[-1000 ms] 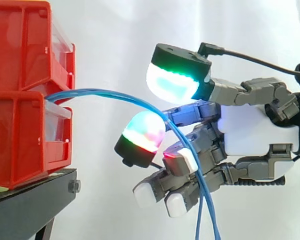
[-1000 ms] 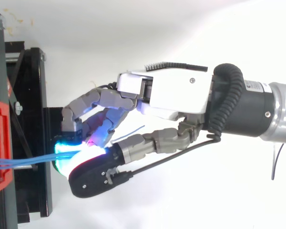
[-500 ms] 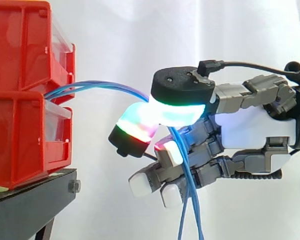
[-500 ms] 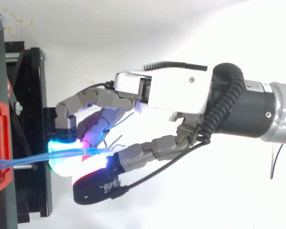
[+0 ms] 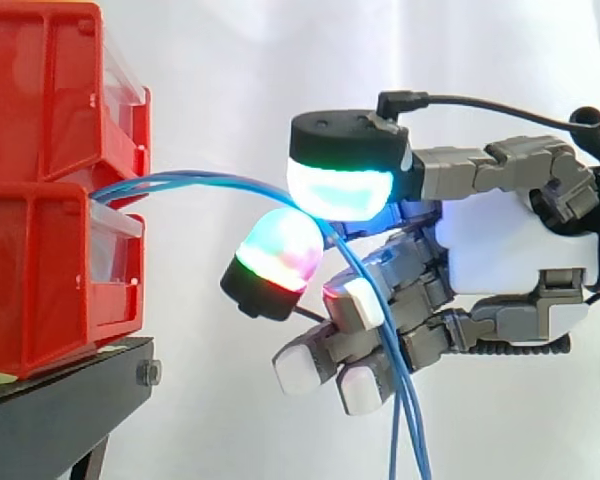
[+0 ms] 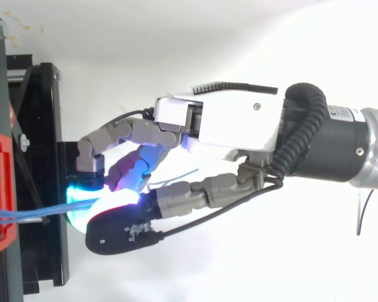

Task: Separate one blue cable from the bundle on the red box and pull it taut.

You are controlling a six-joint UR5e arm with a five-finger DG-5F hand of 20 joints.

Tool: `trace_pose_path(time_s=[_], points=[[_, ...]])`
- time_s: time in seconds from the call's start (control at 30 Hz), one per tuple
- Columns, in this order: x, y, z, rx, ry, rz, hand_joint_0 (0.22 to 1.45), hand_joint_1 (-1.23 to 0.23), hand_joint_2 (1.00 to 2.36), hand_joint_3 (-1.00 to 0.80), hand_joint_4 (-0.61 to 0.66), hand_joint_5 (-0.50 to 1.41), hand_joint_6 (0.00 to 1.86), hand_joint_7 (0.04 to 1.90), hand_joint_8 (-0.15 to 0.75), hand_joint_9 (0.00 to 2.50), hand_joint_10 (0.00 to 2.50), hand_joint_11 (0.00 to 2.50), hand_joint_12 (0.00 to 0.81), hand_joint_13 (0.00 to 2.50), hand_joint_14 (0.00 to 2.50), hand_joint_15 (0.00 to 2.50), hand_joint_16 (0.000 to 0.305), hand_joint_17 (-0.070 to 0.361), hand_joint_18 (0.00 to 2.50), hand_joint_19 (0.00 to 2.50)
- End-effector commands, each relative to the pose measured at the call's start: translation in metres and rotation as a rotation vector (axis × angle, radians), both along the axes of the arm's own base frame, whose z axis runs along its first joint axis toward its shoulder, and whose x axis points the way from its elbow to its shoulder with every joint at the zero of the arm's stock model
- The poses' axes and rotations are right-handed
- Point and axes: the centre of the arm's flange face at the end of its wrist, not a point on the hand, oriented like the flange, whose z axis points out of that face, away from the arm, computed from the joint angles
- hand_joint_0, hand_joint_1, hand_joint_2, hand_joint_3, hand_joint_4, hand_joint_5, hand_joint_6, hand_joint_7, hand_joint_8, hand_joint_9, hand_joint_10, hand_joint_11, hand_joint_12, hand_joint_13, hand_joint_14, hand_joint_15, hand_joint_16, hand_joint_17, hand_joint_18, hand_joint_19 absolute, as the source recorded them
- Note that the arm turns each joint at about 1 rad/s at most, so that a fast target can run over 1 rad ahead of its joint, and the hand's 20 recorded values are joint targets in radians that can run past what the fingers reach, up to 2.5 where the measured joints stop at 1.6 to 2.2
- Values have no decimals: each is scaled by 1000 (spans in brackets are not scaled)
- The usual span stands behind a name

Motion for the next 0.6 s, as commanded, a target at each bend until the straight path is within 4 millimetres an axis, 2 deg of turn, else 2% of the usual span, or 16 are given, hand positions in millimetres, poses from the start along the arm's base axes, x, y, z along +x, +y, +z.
trace_pose_path(time_s=[0.0,0.07,0.2,0.4,0.5,0.57], points=[[-2,-1,0,-2,12,10,658,-674,1081,-31,168,-133,647,1007,345,1037,12,791,375,802,10,375,48,109,815,461],[-3,-1,5,-4,9,12,684,-711,1000,-25,160,-141,661,994,344,1023,9,810,367,798,10,378,47,106,811,458],[-7,-3,14,-10,19,9,682,-779,1010,-144,137,-165,704,947,318,970,13,829,342,768,13,384,42,96,778,468],[-9,-3,13,-13,36,10,674,-811,1014,-232,121,-174,727,926,296,931,15,836,321,748,12,390,40,89,758,477],[-9,-3,13,-13,36,7,571,-754,1004,-452,157,-164,733,931,312,950,14,840,330,746,12,402,41,91,751,498],[-9,-2,13,-13,36,10,543,-666,1001,-477,163,-150,721,959,321,972,14,826,339,753,12,397,42,94,751,496]])
